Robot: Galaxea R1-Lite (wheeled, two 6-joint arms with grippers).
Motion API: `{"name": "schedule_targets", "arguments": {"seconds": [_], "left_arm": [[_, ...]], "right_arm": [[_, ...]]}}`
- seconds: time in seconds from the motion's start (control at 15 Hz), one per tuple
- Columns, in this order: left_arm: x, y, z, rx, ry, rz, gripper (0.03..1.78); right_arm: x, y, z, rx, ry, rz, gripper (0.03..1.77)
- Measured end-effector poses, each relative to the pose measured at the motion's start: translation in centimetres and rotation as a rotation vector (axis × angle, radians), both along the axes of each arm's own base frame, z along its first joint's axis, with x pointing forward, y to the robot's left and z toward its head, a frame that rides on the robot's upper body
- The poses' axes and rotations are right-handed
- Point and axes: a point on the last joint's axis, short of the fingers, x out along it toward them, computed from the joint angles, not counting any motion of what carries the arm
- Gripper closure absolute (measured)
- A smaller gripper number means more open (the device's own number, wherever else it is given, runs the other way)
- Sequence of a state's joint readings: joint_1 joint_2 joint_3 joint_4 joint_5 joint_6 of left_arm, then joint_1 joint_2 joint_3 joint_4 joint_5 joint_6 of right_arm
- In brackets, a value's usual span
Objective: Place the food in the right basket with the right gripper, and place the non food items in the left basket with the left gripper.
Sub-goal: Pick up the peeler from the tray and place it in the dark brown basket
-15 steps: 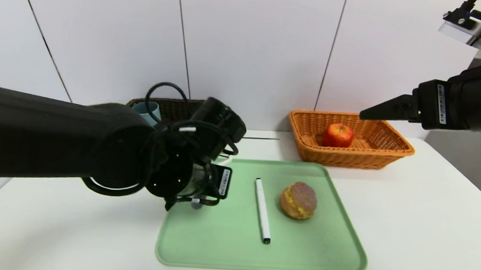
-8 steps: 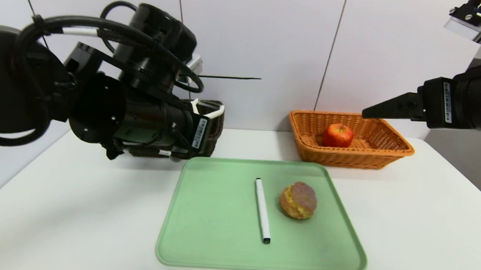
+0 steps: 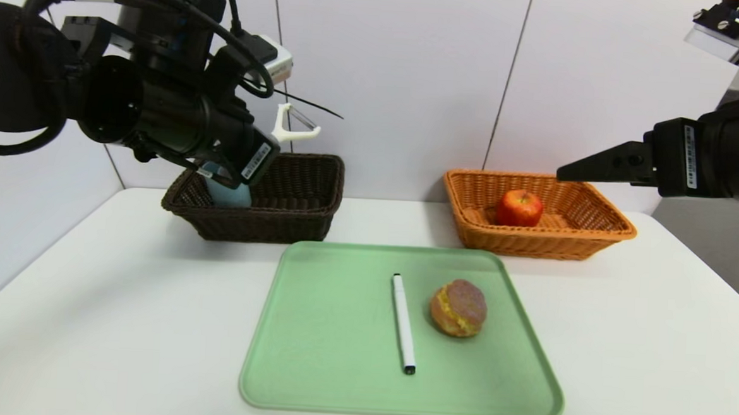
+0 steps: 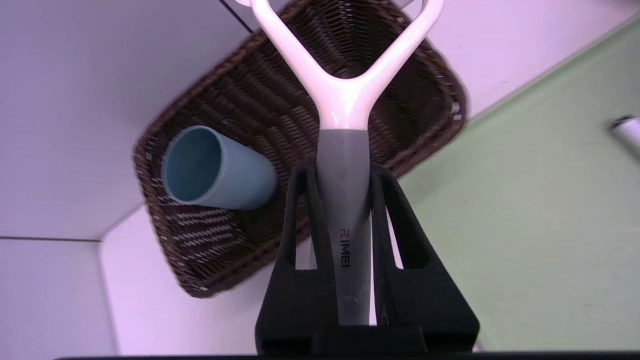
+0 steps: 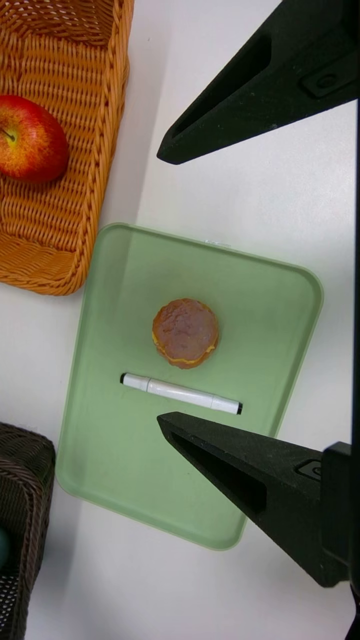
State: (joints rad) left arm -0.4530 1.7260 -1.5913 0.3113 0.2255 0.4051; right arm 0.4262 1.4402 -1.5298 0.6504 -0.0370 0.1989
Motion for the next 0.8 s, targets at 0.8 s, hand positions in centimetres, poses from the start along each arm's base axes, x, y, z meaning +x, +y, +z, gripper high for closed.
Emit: {"name": "schedule_targets", "arguments": {"seconds": [0.8], "left_arm": [[7.9, -0.5, -5.8, 0.125, -0.038, 0.006, 1.57]], "right_arm": [[0.2, -0.1, -0.5, -0.009, 0.018, -0.01, 0.09]]}}
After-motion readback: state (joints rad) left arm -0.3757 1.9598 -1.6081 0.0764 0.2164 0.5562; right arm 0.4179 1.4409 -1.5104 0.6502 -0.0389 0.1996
